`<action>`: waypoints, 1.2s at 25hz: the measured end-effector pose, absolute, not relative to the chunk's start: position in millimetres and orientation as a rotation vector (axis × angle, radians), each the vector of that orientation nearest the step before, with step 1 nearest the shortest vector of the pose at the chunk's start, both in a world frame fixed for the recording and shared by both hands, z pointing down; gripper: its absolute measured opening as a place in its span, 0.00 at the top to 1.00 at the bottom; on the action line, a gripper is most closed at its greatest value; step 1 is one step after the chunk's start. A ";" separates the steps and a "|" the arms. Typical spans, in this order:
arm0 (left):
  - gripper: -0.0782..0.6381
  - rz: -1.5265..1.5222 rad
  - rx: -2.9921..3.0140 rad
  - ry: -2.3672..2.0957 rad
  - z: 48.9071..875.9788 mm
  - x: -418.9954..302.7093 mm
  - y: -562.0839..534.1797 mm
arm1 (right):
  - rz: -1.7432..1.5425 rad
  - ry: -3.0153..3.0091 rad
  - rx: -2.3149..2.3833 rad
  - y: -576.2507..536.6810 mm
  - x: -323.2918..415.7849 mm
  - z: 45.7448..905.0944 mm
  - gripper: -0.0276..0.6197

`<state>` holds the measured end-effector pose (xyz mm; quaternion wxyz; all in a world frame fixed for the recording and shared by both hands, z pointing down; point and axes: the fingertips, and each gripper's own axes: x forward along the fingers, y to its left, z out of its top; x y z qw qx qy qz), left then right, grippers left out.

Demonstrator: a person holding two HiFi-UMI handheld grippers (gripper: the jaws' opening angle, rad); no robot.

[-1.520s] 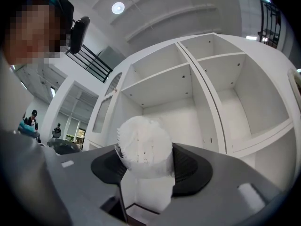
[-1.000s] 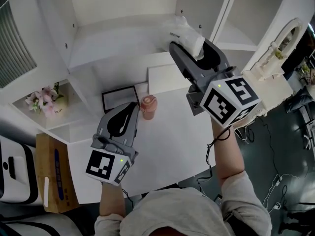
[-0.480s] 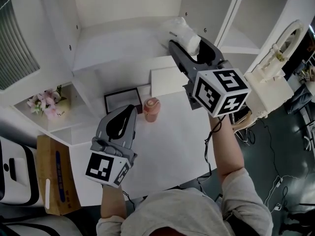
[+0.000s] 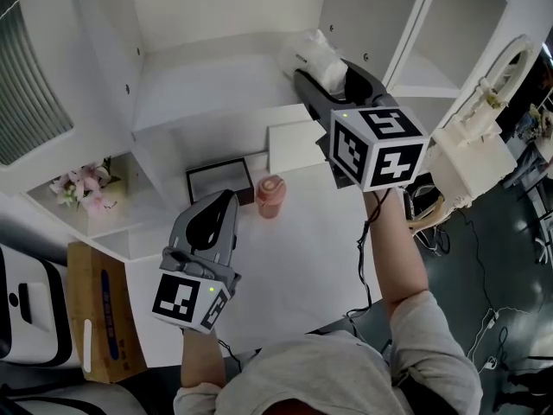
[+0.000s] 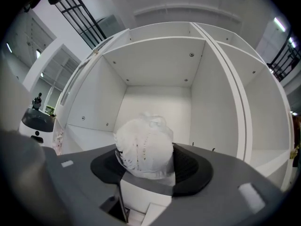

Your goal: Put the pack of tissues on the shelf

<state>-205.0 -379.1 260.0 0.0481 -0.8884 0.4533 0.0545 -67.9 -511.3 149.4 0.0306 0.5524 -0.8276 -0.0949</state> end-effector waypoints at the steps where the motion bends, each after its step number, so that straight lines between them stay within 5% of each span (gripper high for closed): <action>1: 0.89 0.165 -2.710 1.384 261.0 -205.7 -379.7 | -0.280 -2.559 1.702 -512.8 -68.1 150.3 0.54; 14: 0.89 0.171 -2.724 1.372 260.6 -202.1 -380.4 | -0.216 -2.772 1.613 -502.7 -70.5 148.4 0.38; 30: 0.89 0.167 -2.736 1.356 260.2 -191.3 -376.6 | -0.300 -2.845 1.583 -466.7 -63.0 143.5 0.35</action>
